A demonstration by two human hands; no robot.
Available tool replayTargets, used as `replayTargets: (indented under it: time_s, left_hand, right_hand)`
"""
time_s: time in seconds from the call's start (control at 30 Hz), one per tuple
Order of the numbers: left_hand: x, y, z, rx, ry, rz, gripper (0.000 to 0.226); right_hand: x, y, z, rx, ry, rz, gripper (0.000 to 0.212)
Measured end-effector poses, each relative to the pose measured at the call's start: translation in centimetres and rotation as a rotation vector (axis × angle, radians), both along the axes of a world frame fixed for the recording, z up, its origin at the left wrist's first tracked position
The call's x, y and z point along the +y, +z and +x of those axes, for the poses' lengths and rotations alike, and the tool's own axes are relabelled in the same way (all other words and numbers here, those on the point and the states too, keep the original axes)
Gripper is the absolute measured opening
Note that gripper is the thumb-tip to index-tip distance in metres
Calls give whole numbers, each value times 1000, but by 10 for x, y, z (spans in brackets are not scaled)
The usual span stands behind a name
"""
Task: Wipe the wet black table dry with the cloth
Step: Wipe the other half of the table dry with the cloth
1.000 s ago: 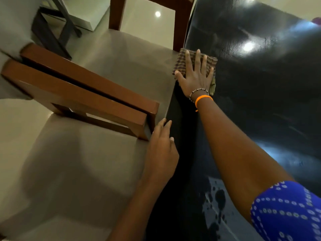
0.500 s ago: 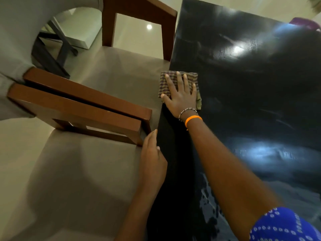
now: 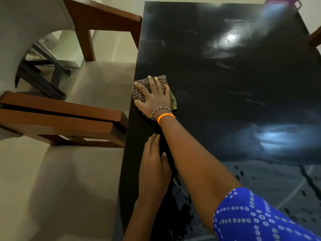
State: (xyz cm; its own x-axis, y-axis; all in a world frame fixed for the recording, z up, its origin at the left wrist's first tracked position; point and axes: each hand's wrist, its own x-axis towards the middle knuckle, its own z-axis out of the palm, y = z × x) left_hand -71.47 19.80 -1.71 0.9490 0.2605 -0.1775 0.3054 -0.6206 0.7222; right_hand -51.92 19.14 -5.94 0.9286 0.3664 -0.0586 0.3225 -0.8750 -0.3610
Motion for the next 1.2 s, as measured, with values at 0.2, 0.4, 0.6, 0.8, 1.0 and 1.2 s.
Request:
replayTargets:
  time_s: [0.2, 0.4, 0.6, 0.8, 1.0, 1.2]
  left_hand:
    - [-77, 2, 2, -6, -136, 2, 55]
    - [-171, 3, 1, -55, -247, -10, 51]
    - [-234, -3, -10, 1, -349, 136, 56]
    - [-249, -3, -13, -7, -349, 173, 56]
    - [-216, -2, -17, -7, -230, 240, 55]
    - [-159, -5, -27, 62, -160, 335, 58]
  right_hand:
    - [-132, -2, 16, -6, -112, -26, 58]
    - [-300, -7, 13, -62, -347, -90, 60]
    - [-436, -6, -1, -58, -567, -113, 60]
    - [-495, -4, -32, -51, -701, -148, 60]
    - [-452, -6, -52, -33, -800, -163, 61]
    - [-346, -7, -57, -62, -610, -145, 62]
